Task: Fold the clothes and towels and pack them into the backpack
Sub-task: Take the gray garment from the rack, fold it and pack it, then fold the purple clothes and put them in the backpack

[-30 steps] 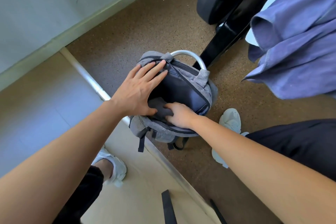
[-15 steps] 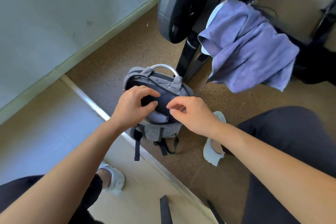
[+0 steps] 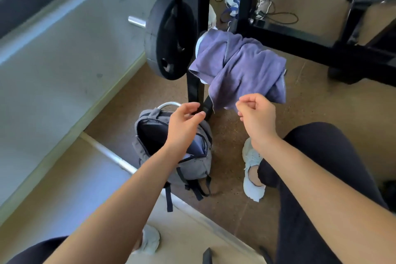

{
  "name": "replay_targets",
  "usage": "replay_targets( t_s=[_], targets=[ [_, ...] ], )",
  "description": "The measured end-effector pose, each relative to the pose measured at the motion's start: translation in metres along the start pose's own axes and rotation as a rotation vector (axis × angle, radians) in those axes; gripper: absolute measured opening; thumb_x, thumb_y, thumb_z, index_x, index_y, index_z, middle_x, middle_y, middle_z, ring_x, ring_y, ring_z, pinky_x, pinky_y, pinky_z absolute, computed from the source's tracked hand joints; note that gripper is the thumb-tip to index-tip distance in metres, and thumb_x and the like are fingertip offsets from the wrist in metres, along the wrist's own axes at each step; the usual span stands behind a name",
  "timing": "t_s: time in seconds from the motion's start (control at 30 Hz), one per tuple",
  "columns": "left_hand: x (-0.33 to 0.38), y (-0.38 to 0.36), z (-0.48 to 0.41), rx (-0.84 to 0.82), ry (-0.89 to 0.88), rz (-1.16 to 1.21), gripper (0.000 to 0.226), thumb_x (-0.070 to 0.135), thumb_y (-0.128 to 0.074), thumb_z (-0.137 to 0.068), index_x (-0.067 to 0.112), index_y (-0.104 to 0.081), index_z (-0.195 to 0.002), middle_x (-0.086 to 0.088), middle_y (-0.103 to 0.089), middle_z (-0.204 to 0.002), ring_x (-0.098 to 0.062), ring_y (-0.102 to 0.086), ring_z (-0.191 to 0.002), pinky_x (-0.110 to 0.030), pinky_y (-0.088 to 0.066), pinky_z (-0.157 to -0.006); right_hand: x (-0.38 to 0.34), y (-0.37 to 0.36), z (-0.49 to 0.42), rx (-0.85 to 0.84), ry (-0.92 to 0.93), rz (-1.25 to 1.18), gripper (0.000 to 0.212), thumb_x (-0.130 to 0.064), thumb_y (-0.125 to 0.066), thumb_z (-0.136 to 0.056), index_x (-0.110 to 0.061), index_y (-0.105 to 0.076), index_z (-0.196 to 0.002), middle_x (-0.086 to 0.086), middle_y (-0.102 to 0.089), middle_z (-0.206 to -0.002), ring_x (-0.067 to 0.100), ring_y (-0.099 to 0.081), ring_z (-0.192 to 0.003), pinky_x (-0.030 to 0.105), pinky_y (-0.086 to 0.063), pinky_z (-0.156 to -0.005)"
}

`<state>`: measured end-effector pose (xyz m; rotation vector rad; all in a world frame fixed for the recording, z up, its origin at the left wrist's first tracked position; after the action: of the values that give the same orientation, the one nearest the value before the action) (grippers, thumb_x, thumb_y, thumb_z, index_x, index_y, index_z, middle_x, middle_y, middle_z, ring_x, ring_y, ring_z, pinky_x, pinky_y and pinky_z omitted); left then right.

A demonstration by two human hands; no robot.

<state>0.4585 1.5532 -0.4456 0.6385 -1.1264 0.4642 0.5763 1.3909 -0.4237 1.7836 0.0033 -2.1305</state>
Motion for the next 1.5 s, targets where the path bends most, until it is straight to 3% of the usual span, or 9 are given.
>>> replay_targets(
  t_s=[0.17,0.27,0.37,0.57,0.73,0.93,1.2,1.37,1.5],
  targets=[
    [0.019,-0.035,-0.043,0.021,0.149,-0.059,0.069,0.048,-0.079,-0.076,0.016,-0.061,-0.134,-0.001,-0.064,-0.126,-0.019,-0.063,-0.111,-0.033,-0.052,-0.094,-0.005,0.02,-0.006,0.251,0.022,-0.058,0.023,-0.014,-0.073,-0.082,-0.02,-0.052,-0.091,0.002,-0.058,-0.086,0.012,-0.058,-0.073,0.023,-0.048,-0.068],
    [0.032,-0.049,-0.044,-0.021,0.144,-0.016,0.02,0.031,-0.074,-0.091,0.012,-0.073,-0.098,0.0,-0.069,-0.081,-0.015,-0.061,-0.075,-0.021,-0.047,-0.065,-0.002,0.025,-0.01,0.26,-0.077,-0.213,0.035,-0.019,-0.077,-0.075,-0.009,-0.052,-0.097,0.006,-0.056,-0.091,0.013,-0.058,-0.074,0.023,-0.052,-0.066],
    [0.044,-0.053,-0.033,0.021,0.076,0.141,0.028,0.013,-0.063,-0.096,0.016,-0.057,-0.07,0.008,-0.054,-0.056,-0.008,-0.049,-0.057,-0.024,-0.041,-0.058,-0.001,0.027,-0.015,0.181,-0.141,-0.326,0.033,-0.018,-0.074,-0.08,0.0,-0.06,-0.104,0.015,-0.067,-0.082,0.016,-0.066,-0.067,0.026,-0.056,-0.057],
    [0.067,-0.049,-0.009,0.003,0.162,0.447,0.007,0.022,-0.06,-0.075,0.02,-0.056,-0.07,0.001,-0.042,-0.066,-0.016,-0.04,-0.064,-0.031,-0.033,-0.061,-0.005,0.029,-0.014,0.096,-0.148,-0.393,0.018,-0.012,-0.067,-0.093,-0.028,-0.059,-0.093,-0.002,-0.069,-0.087,0.01,-0.062,-0.065,0.02,-0.051,-0.052],
    [0.083,-0.053,0.016,-0.158,-0.058,0.336,0.024,0.009,-0.051,-0.09,0.02,-0.057,-0.07,0.003,-0.053,-0.069,-0.015,-0.051,-0.072,-0.033,-0.04,-0.07,-0.007,0.032,-0.014,0.081,-0.201,-0.385,0.007,-0.017,-0.064,-0.095,-0.016,-0.066,-0.101,0.005,-0.069,-0.096,0.013,-0.061,-0.068,0.021,-0.047,-0.05],
    [0.083,-0.066,0.043,-0.403,-0.241,0.105,0.007,0.012,-0.056,-0.089,0.013,-0.058,-0.082,0.003,-0.057,-0.074,-0.012,-0.052,-0.071,-0.022,-0.043,-0.065,-0.02,0.029,-0.011,-0.202,-0.258,-0.456,0.056,-0.064,-0.069,-0.08,-0.023,-0.07,-0.118,0.004,-0.073,-0.117,0.024,-0.069,-0.108,0.042,-0.054,-0.093],
    [0.076,-0.072,0.047,-0.6,-0.299,-0.189,0.022,0.026,-0.068,-0.084,0.006,-0.066,-0.075,-0.019,-0.057,-0.07,-0.021,-0.048,-0.069,-0.036,-0.038,-0.069,-0.025,0.05,-0.007,-0.104,-0.035,-0.457,0.017,0.003,-0.055,-0.084,0.008,-0.058,-0.099,0.015,-0.058,-0.084,0.024,-0.056,-0.077,0.033,-0.046,-0.068],
    [0.102,-0.053,-0.003,0.012,-0.576,-0.491,0.03,0.024,-0.061,-0.078,0.016,-0.07,-0.105,0.0,-0.067,-0.108,-0.021,-0.06,-0.105,-0.042,-0.051,-0.09,-0.027,0.064,-0.006,-0.082,-0.031,-0.517,0.017,-0.001,-0.05,-0.079,0.004,-0.058,-0.094,0.014,-0.057,-0.086,0.026,-0.053,-0.082,0.04,-0.042,-0.074],
    [0.12,-0.066,-0.047,-0.08,-0.638,-0.891,0.071,0.022,-0.065,-0.087,0.013,-0.041,-0.154,-0.012,-0.036,-0.163,-0.033,-0.029,-0.151,-0.043,-0.026,-0.122,-0.035,0.078,-0.011,-0.04,0.043,-0.508,0.02,0.001,-0.049,-0.09,-0.001,-0.065,-0.102,0.015,-0.065,-0.093,0.026,-0.063,-0.087,0.037,-0.051,-0.077]
  ],
)
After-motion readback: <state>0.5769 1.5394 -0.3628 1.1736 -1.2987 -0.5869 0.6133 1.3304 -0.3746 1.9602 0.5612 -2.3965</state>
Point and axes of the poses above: each hand's wrist, its own z-axis away from the middle knuckle, its own y-axis out of the back of the hand, x = y × z, the point moved 4 cm from there along -z, towards the middle knuckle
